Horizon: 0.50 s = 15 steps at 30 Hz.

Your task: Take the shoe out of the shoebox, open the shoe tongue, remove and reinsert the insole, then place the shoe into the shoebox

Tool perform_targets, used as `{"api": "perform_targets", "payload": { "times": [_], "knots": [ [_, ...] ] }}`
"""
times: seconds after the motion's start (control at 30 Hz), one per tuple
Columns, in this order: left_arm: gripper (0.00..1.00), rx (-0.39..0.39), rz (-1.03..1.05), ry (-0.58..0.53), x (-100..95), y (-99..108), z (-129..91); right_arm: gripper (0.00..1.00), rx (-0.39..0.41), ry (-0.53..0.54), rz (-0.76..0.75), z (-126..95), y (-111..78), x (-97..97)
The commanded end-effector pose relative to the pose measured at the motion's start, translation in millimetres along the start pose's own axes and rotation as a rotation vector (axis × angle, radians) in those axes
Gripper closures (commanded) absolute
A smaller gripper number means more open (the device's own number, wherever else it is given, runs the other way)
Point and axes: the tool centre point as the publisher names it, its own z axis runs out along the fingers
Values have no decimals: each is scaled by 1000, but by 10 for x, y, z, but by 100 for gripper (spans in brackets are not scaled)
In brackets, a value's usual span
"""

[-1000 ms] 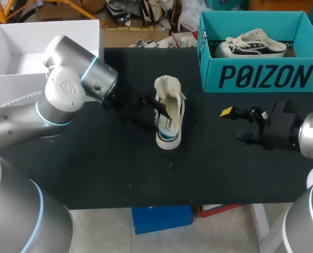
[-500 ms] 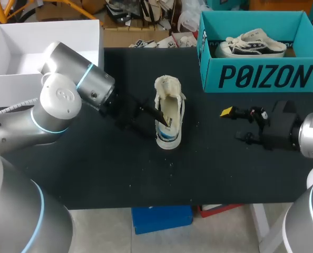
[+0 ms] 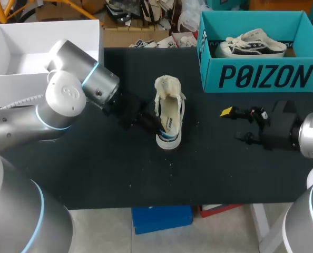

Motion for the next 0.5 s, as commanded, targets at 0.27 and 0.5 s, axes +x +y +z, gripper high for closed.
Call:
{"api": "perform_targets", "payload": {
  "times": [0.27, 0.5],
  "knots": [
    [100, -31, -10, -17, -23, 196, 29, 0, 0, -2, 1, 12, 0, 7],
    [100, -53, -12, -34, -84, 311, 53, 0, 0, -2, 1, 12, 0, 7]
  ]
}}
